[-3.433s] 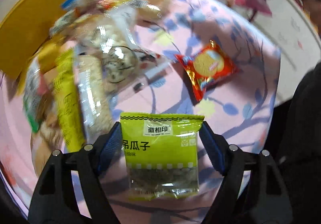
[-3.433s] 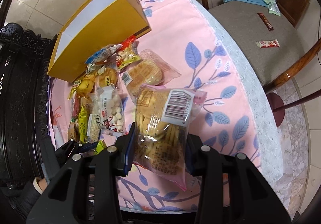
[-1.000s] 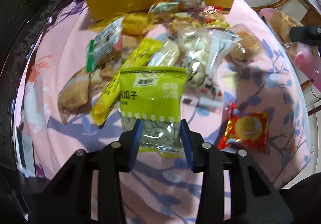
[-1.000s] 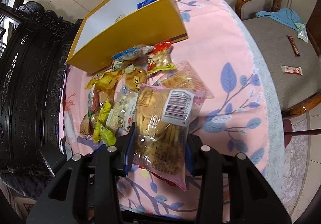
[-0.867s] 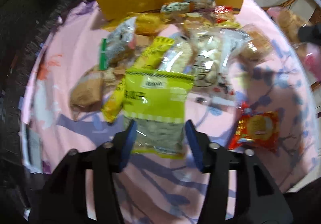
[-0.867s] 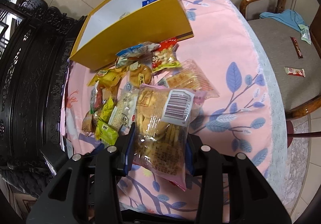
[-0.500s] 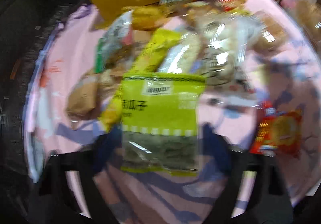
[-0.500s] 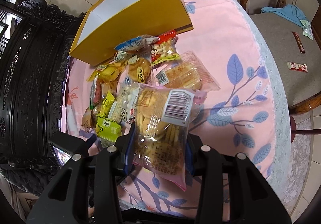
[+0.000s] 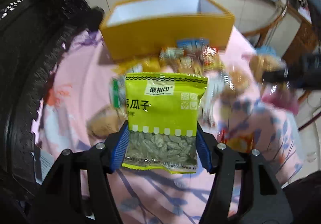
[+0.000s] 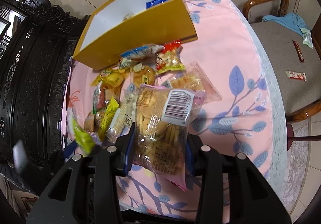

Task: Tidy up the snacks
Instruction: 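Carry the seed bag and cookie bag into the yellow box and release both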

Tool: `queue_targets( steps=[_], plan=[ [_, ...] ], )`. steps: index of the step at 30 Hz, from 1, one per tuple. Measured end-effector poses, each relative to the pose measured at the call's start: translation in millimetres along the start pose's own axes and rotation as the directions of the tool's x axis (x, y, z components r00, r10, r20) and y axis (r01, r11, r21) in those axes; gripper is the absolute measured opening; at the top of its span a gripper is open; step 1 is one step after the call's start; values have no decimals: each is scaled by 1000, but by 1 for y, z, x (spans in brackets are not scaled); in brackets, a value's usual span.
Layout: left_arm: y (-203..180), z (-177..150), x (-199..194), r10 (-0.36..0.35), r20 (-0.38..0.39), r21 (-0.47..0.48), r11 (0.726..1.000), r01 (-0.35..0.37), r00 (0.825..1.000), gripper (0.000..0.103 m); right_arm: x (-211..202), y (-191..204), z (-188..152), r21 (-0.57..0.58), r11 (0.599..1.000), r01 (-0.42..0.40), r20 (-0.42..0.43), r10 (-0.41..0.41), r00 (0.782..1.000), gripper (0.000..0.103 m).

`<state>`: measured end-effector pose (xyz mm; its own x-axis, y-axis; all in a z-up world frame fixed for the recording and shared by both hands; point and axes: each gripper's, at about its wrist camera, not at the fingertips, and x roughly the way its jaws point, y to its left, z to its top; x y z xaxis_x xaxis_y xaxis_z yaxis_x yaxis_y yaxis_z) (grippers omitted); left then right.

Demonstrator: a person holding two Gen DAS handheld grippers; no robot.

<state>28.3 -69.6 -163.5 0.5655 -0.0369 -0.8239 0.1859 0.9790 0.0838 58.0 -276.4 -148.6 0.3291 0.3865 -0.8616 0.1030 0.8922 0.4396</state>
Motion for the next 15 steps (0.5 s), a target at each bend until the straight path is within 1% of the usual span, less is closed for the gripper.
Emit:
queue_targets(
  steps=[5,8,9,11,15],
  plan=[
    [16,55,-17,-4,94,-33,999,7,996,62,-10,20,21,-36,999,-8,46,10,999,42],
    [28,93,-27,1,157,-45,999,6,988,62,-20,37,42,-71,997,-15,92,21,996,42],
    [33,110,-30,2,184,-51,999,7,983,62,-24,45,51,-87,996,-15,112,25,993,42],
    [40,135,-33,4,215,-56,998,8,977,62,-28,58,68,-112,994,-16,142,32,989,42],
    [54,187,-27,14,254,-70,998,4,967,62,-33,85,111,-171,985,4,215,33,976,42]
  ],
)
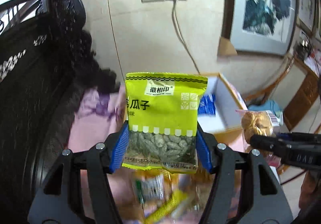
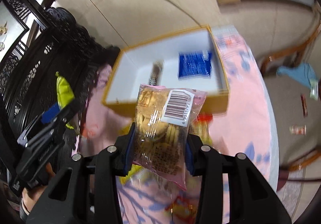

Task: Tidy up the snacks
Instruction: 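Carry the seed bag and cookie bag into the yellow box and release both, then grasp the red biscuit pack with the right gripper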

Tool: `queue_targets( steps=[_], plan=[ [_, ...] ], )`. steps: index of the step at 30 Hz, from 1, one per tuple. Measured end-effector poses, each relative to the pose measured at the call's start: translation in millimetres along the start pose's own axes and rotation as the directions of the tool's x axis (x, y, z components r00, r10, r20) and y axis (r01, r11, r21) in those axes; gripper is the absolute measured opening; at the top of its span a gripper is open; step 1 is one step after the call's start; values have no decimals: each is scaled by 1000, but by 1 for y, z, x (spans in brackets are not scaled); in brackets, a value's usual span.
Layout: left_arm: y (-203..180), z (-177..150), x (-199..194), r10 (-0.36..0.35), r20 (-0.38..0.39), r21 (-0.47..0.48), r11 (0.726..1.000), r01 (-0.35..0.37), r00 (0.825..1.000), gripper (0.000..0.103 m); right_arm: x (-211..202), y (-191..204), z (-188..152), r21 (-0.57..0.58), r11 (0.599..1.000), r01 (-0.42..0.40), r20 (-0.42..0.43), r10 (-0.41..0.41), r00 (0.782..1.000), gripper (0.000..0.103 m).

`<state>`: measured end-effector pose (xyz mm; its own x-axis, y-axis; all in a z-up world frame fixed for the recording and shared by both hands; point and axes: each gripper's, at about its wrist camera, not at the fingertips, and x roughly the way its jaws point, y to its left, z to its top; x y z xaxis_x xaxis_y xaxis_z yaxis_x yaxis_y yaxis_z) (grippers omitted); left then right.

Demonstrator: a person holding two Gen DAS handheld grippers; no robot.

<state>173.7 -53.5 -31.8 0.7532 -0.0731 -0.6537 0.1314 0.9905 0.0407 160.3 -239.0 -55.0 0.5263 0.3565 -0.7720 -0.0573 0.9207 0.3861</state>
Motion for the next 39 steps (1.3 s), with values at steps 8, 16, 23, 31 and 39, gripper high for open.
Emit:
queue_targets(
  steps=[8,16,23,31,39],
  plan=[
    [10,58,85,24,-61,-12,1000,-24,998,62,40,7,68,-35,998,50,32,-49,998,42],
    [10,64,150,25,-141,-26,999,-29,990,63,87,0,101,-48,993,104,-9,-105,994,42],
    [11,63,158,138,-154,8,990,-139,978,98,90,-2,105,-41,985,168,34,-166,985,83],
    [22,41,113,170,-138,21,986,-168,976,99,61,-1,69,-93,978,186,83,-179,980,98],
    [22,-27,52,119,-96,26,993,-117,988,99,41,-26,-41,-207,976,64,-8,-67,998,98]
  ],
)
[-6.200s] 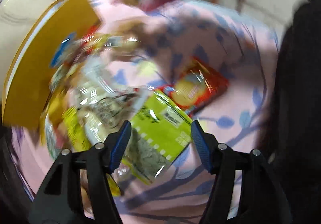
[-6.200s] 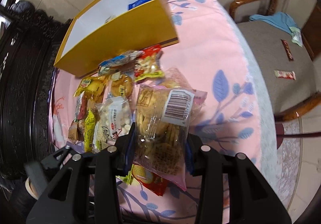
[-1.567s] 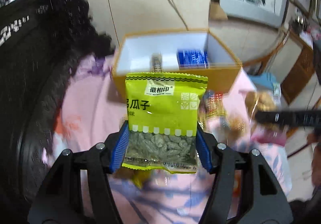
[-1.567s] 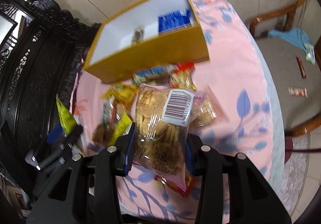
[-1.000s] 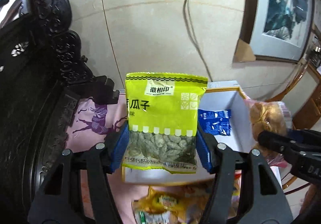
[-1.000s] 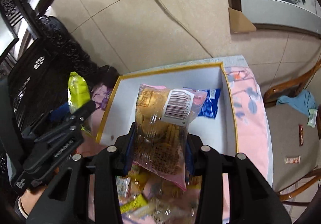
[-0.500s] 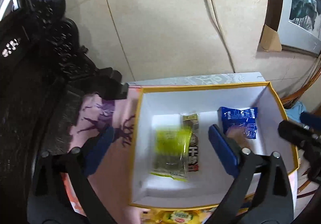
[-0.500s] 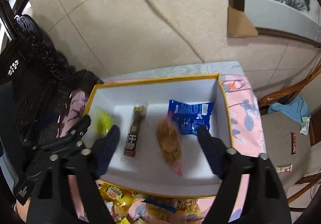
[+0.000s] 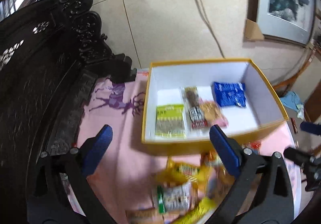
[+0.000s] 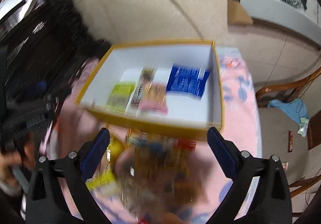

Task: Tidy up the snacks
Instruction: 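Grasp the red biscuit pack with the right gripper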

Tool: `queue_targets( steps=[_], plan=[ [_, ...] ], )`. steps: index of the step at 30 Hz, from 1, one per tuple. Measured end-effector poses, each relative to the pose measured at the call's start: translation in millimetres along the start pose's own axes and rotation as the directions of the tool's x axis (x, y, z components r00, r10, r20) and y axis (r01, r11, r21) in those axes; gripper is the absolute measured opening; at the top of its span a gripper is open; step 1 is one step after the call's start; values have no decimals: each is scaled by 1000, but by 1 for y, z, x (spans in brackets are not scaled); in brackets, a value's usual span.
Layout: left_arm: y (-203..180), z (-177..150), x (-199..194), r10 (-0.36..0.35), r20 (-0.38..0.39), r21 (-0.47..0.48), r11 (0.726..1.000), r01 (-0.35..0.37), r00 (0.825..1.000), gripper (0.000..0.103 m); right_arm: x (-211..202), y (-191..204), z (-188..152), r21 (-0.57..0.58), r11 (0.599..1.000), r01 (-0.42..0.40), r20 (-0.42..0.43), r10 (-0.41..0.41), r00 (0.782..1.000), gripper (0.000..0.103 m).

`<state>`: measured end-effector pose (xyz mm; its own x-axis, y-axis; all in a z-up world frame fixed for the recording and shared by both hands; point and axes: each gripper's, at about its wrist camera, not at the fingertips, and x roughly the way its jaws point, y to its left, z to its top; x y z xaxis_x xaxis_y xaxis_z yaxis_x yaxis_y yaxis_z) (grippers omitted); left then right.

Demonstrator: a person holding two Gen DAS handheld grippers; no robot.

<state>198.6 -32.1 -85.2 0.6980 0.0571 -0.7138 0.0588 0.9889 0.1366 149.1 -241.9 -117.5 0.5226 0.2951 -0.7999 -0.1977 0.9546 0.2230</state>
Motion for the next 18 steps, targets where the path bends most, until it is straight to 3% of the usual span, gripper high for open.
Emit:
queue_targets(
  steps=[3,10,14,18],
  plan=[
    [3,-30,-14,-12,3,9,1000,12,1000,100,-5,0,-53,-67,995,-78,-32,76,997,98],
    [11,-99,-35,11,-67,16,1000,-10,998,100,4,25,-143,-305,944,-125,-116,94,989,98],
    [24,-126,-44,40,-94,-17,999,-42,995,100,16,38,-168,-349,921,-175,-201,109,973,98],
    [37,-146,-53,77,-121,-43,996,-83,990,100,27,42,-174,-382,911,-154,-229,68,971,98]
  ],
)
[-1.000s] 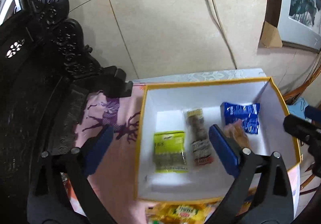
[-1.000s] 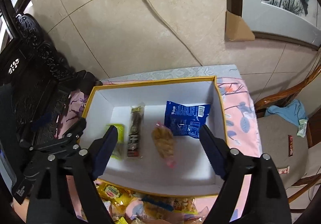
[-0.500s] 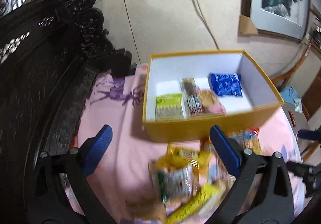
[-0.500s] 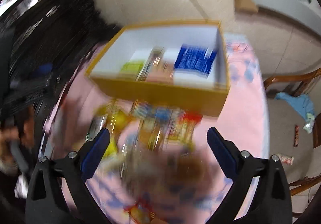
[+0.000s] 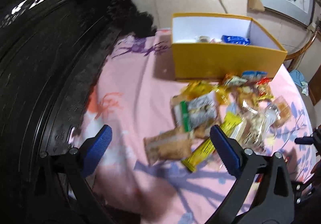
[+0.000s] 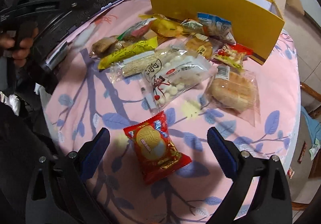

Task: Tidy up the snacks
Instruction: 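Grasp the red biscuit pack with the right gripper, then grasp the brown paper snack pack with the left gripper while the right holds the biscuit pack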

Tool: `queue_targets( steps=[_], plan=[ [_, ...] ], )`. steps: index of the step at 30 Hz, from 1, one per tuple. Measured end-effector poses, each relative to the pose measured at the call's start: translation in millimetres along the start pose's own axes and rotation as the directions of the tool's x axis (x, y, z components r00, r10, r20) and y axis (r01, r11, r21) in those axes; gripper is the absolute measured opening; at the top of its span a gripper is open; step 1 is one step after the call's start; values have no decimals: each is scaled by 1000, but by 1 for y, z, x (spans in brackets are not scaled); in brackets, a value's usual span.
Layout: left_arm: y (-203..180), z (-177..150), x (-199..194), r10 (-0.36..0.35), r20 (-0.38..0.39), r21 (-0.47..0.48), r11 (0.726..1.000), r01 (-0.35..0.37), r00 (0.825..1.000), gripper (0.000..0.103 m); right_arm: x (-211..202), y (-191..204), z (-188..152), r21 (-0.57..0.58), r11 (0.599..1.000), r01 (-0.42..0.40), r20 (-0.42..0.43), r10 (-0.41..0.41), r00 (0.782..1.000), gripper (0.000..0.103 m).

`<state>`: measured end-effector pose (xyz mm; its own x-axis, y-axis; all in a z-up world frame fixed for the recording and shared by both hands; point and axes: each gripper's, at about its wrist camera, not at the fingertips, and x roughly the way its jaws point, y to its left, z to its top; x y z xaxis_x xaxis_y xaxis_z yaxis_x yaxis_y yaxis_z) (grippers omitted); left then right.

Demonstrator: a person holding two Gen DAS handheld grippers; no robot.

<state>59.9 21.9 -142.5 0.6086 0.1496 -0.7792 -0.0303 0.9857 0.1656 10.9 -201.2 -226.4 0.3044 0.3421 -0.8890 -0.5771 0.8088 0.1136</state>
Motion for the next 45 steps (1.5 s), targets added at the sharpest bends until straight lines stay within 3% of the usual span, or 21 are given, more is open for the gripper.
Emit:
queue_targets(
  steps=[2,11,14,16,20,24,28,32,36,40,42,45],
  plan=[
    [7,-9,-2,14,-16,-22,1000,-15,1000,100,9,1,0,-30,1000,6,-49,-7,999,97],
    [19,-37,-16,44,-34,-46,998,-46,998,100,28,25,-9,-261,965,-9,-82,-13,997,83],
    [20,-45,-14,46,-55,-41,998,-49,997,100,43,25,-12,-292,956,-6,-125,-32,992,62],
    [18,-49,-11,40,-66,-32,999,-42,997,100,38,23,-12,-275,961,-8,-102,-21,995,47],
    [10,-51,-3,17,-55,36,999,-15,998,100,28,18,-13,-228,974,7,-92,-29,995,45],
    [-4,-41,21,-19,-55,157,987,28,998,100,11,3,-18,-94,996,-5,-78,-3,997,45],
    [-12,-29,58,-56,-122,204,976,80,991,100,-4,-11,-26,3,1000,-22,-56,22,998,45],
    [-7,-24,94,-100,-233,131,982,133,967,100,-17,-12,-30,52,998,-33,-30,34,999,45],
    [4,-22,120,-124,-298,11,991,133,946,100,-25,-5,-32,68,997,-36,-17,37,999,45],
    [12,-26,140,-201,-351,-112,979,173,915,100,-18,4,-30,73,997,-35,-19,36,999,45],
    [14,-28,146,-233,-346,-154,970,190,909,93,-13,6,-28,85,996,-27,-23,29,999,45],
    [14,-30,141,-232,-314,-142,970,195,921,80,-10,6,-27,101,995,-19,-25,22,999,45]
  ],
)
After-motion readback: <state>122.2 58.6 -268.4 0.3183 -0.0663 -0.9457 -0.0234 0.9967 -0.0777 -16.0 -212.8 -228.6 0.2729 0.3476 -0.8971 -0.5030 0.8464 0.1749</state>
